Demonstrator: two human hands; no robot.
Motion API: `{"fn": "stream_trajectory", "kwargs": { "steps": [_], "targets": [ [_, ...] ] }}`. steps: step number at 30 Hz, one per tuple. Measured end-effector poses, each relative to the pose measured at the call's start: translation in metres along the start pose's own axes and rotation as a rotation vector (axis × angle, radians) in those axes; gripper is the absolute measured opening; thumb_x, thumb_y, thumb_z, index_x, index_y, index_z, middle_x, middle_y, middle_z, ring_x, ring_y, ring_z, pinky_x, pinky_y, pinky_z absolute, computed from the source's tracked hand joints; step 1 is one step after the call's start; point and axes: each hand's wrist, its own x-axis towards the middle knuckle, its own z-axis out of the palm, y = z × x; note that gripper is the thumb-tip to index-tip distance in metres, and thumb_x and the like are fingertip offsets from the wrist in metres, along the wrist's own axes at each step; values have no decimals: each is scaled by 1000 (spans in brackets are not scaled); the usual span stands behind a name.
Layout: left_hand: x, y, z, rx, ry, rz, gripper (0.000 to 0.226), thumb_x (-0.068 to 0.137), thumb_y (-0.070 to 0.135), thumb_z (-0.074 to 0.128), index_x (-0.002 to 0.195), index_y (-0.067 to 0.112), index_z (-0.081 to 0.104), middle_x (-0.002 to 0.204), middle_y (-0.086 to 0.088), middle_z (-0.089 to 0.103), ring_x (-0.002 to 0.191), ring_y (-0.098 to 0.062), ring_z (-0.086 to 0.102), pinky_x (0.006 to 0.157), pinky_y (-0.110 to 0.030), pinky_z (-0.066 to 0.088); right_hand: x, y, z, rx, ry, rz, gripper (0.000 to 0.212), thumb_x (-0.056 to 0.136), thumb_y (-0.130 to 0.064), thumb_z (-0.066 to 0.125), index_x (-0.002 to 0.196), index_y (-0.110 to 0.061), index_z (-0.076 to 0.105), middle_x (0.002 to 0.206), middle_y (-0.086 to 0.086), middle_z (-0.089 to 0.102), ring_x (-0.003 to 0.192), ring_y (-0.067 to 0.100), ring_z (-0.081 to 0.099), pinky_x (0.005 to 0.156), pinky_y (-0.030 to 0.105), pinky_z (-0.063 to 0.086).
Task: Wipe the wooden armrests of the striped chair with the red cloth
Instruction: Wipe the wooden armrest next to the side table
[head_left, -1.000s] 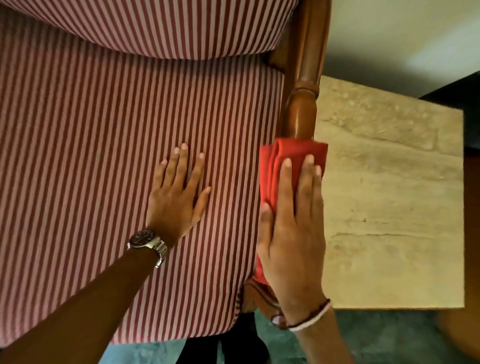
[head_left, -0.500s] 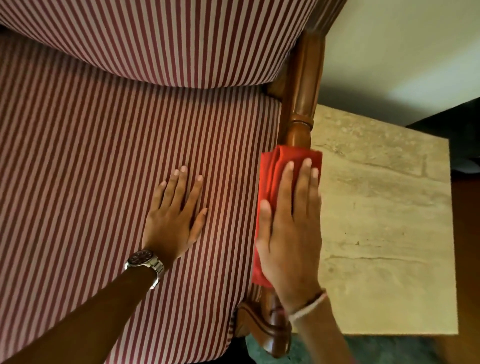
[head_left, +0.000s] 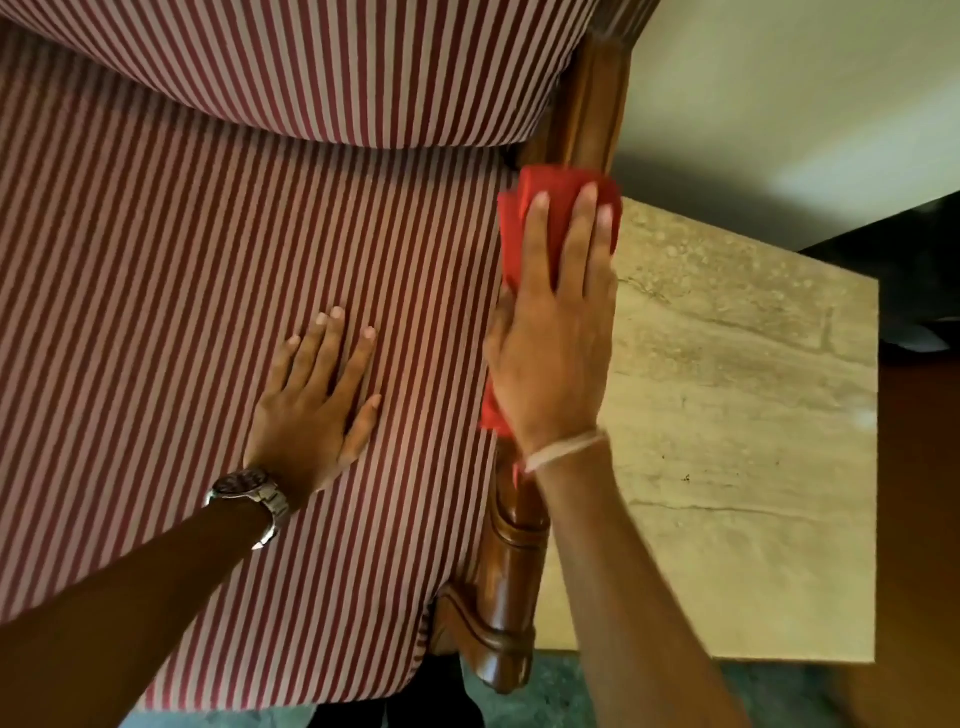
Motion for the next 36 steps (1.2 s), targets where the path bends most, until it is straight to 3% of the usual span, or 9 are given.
{"fn": "stream_trajectory", "kwargs": {
  "steps": [2,8,14,20,27,33,36],
  "targets": [
    [0,2,-3,-12,5,-13,70,101,47,31,160,11,23,168,-22,16,157,-36,17,126,-54,21,17,2,0,38,13,23,69,106,-29,41,164,-20,4,173,14,-1,160,33,-1,129,52,19],
    [-1,0,0,-4,15,-1,69,101,48,30,160,12,24,168,-21,16,157,-35,18,126,-53,20,-106,2,6,94,24,35,76,102,-29,50,164,-22,6,173,11,-1,161,31,2,126,52,26],
    [1,1,-2,-24,19,7,69,102,46,29,161,11,21,168,-23,16,157,-36,17,126,-54,20,23,8,-4,63,21,18,68,105,-28,40,164,-18,7,172,16,-1,160,35,-1,128,51,21],
    [-2,0,2,-13,18,-2,68,103,47,25,161,11,22,168,-22,17,157,-36,17,126,-54,20,-125,9,2,149,-35,-20,70,103,-29,44,164,-21,10,173,12,-2,161,31,-1,127,52,25],
    [-2,0,1,-27,22,0,68,103,46,30,161,12,20,168,-22,16,157,-35,17,126,-54,21,6,11,-2,167,3,24,69,103,-29,40,164,-19,9,172,17,-1,160,35,-2,129,50,22],
    [-2,2,-7,-35,-48,1,69,102,46,26,160,10,22,168,-23,16,157,-36,16,127,-53,18,-116,9,6,222,-26,31,67,106,-35,38,164,-21,6,173,13,-5,161,30,-1,127,50,27],
    [3,13,-25,-110,-105,-44,68,101,44,28,158,7,26,167,-25,18,156,-37,18,125,-56,20,-121,12,1,367,-27,19,66,106,-42,40,163,-23,13,173,8,-2,161,25,-1,129,47,22]
  ]
}}
